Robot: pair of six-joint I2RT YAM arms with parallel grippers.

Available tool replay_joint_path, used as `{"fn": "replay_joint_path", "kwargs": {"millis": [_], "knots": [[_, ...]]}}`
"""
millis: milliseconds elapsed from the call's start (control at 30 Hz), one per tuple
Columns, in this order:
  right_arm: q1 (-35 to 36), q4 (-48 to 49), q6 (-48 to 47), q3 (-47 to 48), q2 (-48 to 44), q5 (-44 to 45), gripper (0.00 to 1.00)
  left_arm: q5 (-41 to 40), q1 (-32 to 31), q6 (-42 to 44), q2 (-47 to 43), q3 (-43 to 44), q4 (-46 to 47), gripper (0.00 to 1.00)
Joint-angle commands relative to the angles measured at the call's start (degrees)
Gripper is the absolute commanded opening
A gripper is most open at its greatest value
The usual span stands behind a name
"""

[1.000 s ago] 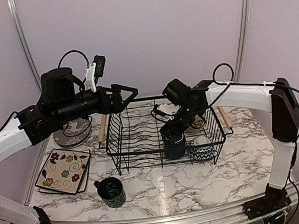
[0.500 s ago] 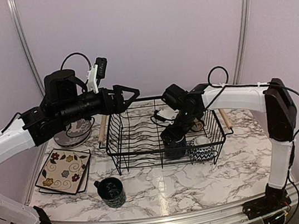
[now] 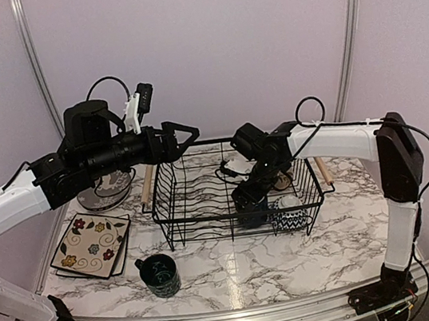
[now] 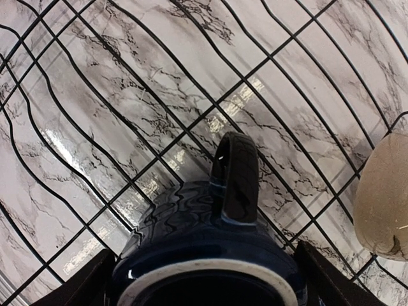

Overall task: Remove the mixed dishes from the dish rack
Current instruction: Grab the cup from the dish rack.

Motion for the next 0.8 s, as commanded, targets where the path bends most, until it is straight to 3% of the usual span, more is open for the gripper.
{"fn": "replay_joint_path", "kwargs": {"millis": [0, 133, 533, 667, 767], "knots": [[0.0, 1.5, -0.2, 1.5, -1.8, 0.0, 0.64, -0.9, 0.4, -0.1, -1.3, -0.4, -1.5, 0.99], [0.0, 2.5, 0.2, 3.6, -2.6, -0.8, 0.5, -1.0, 0.5, -0.4, -1.1, -0.4, -1.5, 0.99], [-2.4, 13.8, 4.3, 3.3, -11.0, -7.1, 0.33, -4.1, 2.0, -2.2, -2.8, -2.0, -1.9, 0.99], [-6.1, 22.6, 8.9, -0.8, -15.8, -14.8, 0.28, -4.0, 3.5, -4.4, -2.9, -2.8, -1.9, 0.99], [-9.9, 36.1, 15.1, -9.4, -21.3, -24.1, 0.27, -1.2, 5.2, -7.5, -2.6, -3.8, -0.8, 0.99]]}}
